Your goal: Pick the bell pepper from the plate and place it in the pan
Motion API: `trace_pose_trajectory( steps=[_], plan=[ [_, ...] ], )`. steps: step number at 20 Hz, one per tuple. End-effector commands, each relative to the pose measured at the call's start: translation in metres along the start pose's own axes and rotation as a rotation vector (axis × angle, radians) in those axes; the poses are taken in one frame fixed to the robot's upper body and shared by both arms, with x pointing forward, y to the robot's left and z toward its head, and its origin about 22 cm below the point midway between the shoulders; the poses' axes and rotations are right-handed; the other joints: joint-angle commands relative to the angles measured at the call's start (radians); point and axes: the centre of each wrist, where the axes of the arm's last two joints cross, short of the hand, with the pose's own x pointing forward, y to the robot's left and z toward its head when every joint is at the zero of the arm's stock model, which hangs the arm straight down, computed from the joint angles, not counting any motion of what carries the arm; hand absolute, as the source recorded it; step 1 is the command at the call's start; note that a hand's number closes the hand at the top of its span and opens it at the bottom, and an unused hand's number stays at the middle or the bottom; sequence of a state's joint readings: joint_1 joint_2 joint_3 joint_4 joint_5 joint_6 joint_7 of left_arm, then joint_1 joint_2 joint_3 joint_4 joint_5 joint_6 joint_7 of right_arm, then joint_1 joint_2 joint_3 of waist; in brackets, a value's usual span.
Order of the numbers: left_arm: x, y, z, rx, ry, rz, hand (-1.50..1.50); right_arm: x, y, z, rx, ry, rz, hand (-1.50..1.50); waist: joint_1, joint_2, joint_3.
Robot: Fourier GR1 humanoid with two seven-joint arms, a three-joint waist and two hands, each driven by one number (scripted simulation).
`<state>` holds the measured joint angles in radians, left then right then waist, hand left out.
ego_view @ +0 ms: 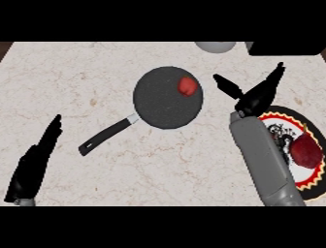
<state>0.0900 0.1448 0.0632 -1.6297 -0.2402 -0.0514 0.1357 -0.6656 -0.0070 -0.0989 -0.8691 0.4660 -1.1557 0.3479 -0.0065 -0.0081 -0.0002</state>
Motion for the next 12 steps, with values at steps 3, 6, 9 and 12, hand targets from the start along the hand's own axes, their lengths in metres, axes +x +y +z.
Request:
trace_pose_trajectory(
  steps=[3, 6, 9, 12],
  plan=[
    [-0.002, 0.010, 0.002, 0.013, 0.006, 0.003, 0.00, -0.037, -0.060, 0.011, -0.029, -0.055, 0.020, -1.50, -0.032, -0.007, -0.002],
    [-0.003, 0.013, 0.014, 0.030, 0.027, -0.021, 0.00, -0.049, -0.101, 0.019, -0.035, -0.056, 0.018, -1.50, -0.035, -0.009, -0.002],
    [-0.010, 0.007, 0.014, 0.012, 0.007, 0.000, 0.00, -0.055, -0.147, 0.031, -0.035, -0.042, 0.011, -1.50, -0.021, -0.001, -0.001],
    [0.004, 0.010, -0.002, 0.016, -0.010, -0.014, 0.00, -0.040, -0.181, 0.047, -0.034, -0.043, -0.020, -1.50, -0.024, 0.000, -0.002]
  ],
)
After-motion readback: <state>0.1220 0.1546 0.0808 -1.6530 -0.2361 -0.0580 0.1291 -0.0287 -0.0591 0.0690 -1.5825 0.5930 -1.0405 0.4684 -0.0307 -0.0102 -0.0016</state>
